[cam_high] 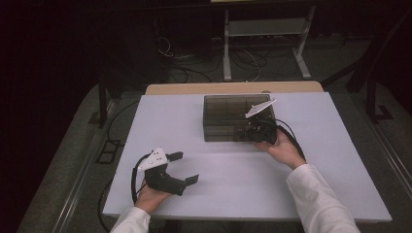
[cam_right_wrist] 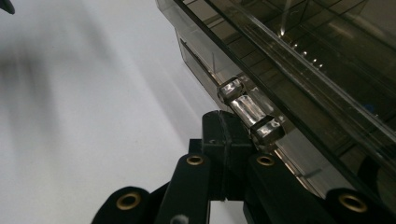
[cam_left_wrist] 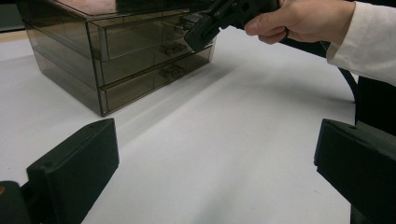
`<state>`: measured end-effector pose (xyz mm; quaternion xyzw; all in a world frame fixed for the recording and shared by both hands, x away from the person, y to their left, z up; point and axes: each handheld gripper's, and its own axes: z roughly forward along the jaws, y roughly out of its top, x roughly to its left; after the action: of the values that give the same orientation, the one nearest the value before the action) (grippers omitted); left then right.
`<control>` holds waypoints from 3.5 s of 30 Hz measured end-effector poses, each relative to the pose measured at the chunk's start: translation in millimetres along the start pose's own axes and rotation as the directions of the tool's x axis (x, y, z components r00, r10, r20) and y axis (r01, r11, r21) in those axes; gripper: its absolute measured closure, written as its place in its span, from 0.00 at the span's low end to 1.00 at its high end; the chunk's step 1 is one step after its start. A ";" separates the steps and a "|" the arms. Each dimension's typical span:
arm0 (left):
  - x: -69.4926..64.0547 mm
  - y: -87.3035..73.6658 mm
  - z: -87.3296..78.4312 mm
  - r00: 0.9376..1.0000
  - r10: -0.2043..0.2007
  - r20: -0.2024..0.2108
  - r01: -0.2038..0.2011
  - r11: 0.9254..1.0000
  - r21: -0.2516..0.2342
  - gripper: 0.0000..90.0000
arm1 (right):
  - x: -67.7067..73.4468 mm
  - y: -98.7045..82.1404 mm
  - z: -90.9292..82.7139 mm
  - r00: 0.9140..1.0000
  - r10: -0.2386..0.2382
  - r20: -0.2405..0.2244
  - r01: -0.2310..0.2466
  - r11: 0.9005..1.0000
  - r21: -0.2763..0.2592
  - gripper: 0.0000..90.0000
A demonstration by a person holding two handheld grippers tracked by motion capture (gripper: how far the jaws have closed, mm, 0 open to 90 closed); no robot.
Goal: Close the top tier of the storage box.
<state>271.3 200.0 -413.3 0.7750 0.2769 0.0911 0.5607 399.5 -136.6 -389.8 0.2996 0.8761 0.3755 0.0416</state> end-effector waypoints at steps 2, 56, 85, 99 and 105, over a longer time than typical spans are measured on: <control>0.0 0.0 0.1 1.000 0.000 0.000 0.000 1.000 0.001 0.00 | -0.6 0.0 0.4 1.000 0.002 0.004 -0.002 1.000 -0.001 0.99; -2.2 0.3 0.6 1.000 0.001 0.008 -0.001 1.000 -0.002 0.00 | 21.8 -45.4 -56.9 0.998 0.059 -0.004 -0.059 0.985 -0.162 0.21; -2.5 0.6 1.5 1.000 -0.003 0.008 0.003 1.000 -0.006 0.00 | 28.0 -118.1 -103.7 0.982 0.186 0.020 -0.173 0.945 -0.276 0.00; -2.9 1.2 0.9 1.000 -0.005 0.011 0.005 1.000 -0.011 0.00 | 31.8 -148.4 -110.5 0.972 0.231 0.054 -0.202 0.926 -0.318 0.00; -2.8 1.4 0.5 1.000 -0.003 0.011 0.003 1.000 -0.012 0.00 | 33.2 -157.7 -111.2 0.967 0.243 0.073 -0.207 0.922 -0.327 0.00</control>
<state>269.7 197.8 -411.7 0.7719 0.2742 0.0877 0.5668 261.4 -273.4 -413.0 0.4082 0.7605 0.4960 0.0946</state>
